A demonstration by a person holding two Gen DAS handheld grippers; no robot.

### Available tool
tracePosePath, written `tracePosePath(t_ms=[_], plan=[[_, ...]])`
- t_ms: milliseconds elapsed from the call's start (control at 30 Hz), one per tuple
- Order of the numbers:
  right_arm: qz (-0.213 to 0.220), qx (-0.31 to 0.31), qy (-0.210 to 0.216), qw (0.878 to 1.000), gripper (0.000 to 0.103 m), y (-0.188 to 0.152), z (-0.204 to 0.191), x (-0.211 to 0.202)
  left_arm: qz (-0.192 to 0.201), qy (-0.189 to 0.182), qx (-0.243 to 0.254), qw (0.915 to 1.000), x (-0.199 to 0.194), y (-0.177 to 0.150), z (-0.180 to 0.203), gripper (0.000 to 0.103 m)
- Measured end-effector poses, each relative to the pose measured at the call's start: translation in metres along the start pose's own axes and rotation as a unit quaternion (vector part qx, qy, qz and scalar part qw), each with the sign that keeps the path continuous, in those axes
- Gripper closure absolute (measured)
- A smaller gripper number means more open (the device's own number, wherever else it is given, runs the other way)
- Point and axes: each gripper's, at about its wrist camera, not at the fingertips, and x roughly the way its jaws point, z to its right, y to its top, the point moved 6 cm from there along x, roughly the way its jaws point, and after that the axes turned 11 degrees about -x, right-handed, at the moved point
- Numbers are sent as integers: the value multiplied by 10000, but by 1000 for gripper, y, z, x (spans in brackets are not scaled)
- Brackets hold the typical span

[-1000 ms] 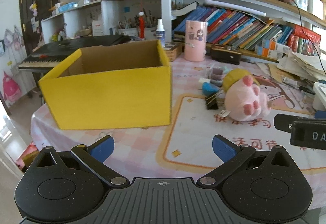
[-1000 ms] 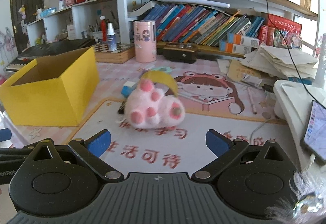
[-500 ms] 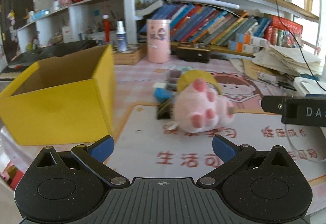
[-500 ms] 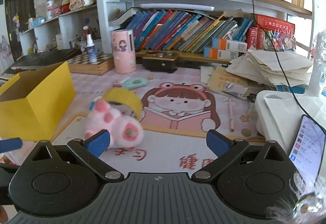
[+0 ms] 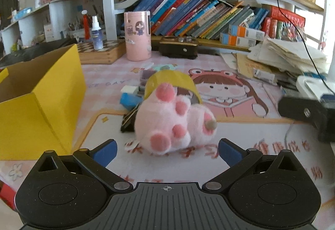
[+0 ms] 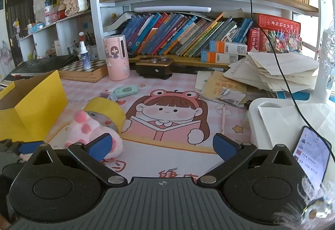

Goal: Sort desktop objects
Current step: 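Reach the left tool to the pink plush pig while the right tool approaches the yellow tape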

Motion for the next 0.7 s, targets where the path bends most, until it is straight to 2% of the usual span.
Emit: tracePosePath(t_ms=[200,433,700], plan=[[30,-13,4,10000,0,2,6,4,32,-81,-228,9997,25,17,5,0],[-8,-54,59,10000,0,5,9,11,-125,-85,-314,9994,56,23,4,0],[-88,-36,112,9999,0,4,10,18,-161,-230,-425,9987,64,21,3,0]])
